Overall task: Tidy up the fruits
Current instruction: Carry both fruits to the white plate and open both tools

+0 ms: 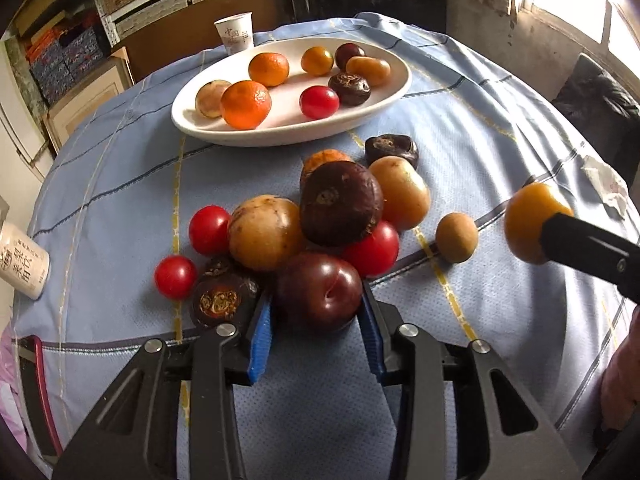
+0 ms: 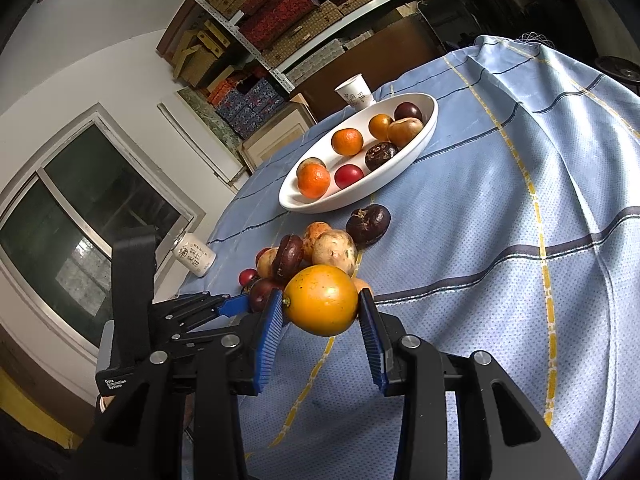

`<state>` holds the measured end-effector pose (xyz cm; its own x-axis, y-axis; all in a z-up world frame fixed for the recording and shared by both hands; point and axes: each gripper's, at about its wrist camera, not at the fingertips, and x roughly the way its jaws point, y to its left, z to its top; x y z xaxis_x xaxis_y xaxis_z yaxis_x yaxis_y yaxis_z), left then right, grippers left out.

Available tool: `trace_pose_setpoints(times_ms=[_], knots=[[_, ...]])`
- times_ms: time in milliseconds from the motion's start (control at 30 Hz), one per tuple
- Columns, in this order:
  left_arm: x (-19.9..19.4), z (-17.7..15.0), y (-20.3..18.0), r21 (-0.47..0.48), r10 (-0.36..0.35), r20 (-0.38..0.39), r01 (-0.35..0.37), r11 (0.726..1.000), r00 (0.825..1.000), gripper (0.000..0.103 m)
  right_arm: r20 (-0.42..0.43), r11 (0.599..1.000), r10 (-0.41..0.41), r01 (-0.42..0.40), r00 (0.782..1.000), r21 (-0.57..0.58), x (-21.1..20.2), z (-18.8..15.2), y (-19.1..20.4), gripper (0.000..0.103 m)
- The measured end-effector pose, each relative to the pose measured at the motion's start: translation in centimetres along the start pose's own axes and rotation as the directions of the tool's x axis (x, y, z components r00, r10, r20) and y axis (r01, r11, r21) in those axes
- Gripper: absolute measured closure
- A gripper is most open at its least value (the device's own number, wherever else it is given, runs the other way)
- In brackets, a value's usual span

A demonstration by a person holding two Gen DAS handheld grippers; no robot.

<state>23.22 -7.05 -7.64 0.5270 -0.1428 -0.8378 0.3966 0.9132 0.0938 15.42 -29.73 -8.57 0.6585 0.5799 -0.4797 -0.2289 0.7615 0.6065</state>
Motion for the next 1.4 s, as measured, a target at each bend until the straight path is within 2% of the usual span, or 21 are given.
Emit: trace_pose_setpoints(times_ms=[333, 467, 633, 800, 967, 1100, 1233, 1400], knots=[[-2.1, -0.1, -0.1, -0.003, 0.039, 0.05, -0.039, 0.999, 0.998, 0.066, -0.018, 1.0, -0.014, 0.014, 1.0, 0.0, 0.3, 0.2, 0.1, 0.064], [-3.4, 0.3, 0.7, -0.007, 0.051, 0.079, -0.051, 0.999, 0.996, 0.066, -0.015, 0.991, -0.078, 0.075, 0.997, -0.114, 0.0, 1.2, 1.9, 0.064], [-4.9, 2.0, 3.6, -0.05, -0.014, 0.102, 0.019, 0.999, 0.995, 0.066, -0.029, 0.976, -0.07, 0.063, 0.997, -0.209, -0.5, 5.0, 4.3, 0.064], [-5.2, 5.6, 7.6, -0.137, -0.015, 0.127, 0.033, 0.99, 0.992, 0.066, -0.019, 0.967, -0.067, 0.06, 0.998, -0.247, -0.2, 9.8, 5.7, 0.064], [-2.8, 10.9, 10.2, -0.233, -0.017, 0.161, 0.055, 0.971, 0.987, 0.066, 0.033, 0.954, -0.152, 0.155, 0.988, -0.256, 4.2, 13.7, 4.3, 0.064], [1.1, 15.4, 10.3, -0.25, -0.027, 0.146, 0.064, 0.966, 0.989, 0.066, 0.037, 0.921, -0.261, 0.26, 0.965, -0.291, 9.5, 15.1, 2.6, 0.064], [4.3, 17.6, 9.4, -0.232, -0.021, 0.107, 0.045, 0.972, 0.994, 0.066, 0.009, 0.905, -0.288, 0.275, 0.958, -0.325, 12.9, 15.3, 1.8, 0.064], [6.7, 18.3, 8.8, -0.224, -0.022, 0.058, 0.034, 0.974, 0.998, 0.065, 0.0, 0.898, -0.292, 0.275, 0.956, -0.343, 14.2, 15.6, 1.6, 0.063]])
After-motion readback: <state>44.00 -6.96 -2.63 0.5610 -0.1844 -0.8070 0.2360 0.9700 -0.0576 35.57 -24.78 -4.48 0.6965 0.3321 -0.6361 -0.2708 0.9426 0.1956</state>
